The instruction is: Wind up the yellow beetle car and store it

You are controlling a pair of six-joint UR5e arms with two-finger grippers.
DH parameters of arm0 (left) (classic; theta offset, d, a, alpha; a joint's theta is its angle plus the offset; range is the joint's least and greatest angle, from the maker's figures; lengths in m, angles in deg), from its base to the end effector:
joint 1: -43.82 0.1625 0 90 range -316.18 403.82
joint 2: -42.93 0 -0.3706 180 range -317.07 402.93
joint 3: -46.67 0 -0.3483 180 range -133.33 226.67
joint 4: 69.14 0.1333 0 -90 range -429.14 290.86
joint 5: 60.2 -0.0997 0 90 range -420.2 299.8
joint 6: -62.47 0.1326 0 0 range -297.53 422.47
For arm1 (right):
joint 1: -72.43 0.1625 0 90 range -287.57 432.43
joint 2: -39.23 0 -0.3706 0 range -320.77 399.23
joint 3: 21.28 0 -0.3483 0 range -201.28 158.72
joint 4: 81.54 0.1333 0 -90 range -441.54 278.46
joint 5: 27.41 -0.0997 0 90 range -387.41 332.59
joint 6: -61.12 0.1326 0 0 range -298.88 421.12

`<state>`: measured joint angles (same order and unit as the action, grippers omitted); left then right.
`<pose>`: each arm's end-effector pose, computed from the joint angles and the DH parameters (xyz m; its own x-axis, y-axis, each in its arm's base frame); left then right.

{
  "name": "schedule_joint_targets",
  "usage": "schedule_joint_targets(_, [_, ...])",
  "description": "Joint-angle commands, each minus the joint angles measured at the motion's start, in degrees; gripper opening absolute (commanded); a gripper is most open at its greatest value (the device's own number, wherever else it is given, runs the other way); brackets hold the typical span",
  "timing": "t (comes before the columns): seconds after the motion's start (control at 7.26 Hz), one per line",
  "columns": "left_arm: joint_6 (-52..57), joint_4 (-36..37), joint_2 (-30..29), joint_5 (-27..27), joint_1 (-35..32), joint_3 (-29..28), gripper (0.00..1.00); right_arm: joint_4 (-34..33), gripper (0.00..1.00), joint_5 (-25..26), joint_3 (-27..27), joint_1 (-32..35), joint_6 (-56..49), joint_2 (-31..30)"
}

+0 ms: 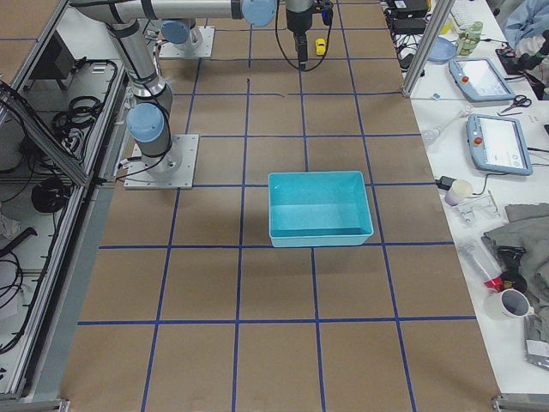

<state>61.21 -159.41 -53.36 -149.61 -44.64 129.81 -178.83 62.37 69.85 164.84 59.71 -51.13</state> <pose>-0.1215 -0.4927 0.4023 -0.9988 -0.0488 0.0104 -0.0488 0.9988 -0.0050 0.1530 -0.4540 0.4080 -0.9978 -0.0669 -0.0010 -0.0663 0.9913 -0.1136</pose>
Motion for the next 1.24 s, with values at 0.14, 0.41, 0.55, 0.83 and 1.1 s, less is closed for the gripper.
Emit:
schedule_joint_targets(0.14, [0.56, -0.17, 0.31, -0.15, 0.05, 0.35, 1.0, 0.0, 1.0, -0.13, 0.02, -0.04, 0.0, 0.01])
schedule_joint_targets(0.41, [0.56, -0.09, 0.92, -0.24, 0.14, 1.76, 1.0, 0.0, 1.0, -0.04, 0.02, -0.12, 0.0, 0.1])
schedule_joint_targets(0.55, [0.47, -0.09, 1.01, -0.24, 0.14, 1.76, 1.0, 0.0, 1.0, -0.04, 0.02, -0.04, 0.0, 0.02])
schedule_joint_targets(0.83, [0.47, -0.17, 1.1, -0.67, 0.49, 1.76, 1.0, 0.0, 1.0, -0.04, 0.02, -0.12, -0.09, 0.01])
schedule_joint_targets(1.1, [0.47, -0.17, 1.01, 0.28, 0.49, 1.76, 1.0, 0.0, 1.0, -0.04, 0.02, -0.04, -0.09, 0.01])
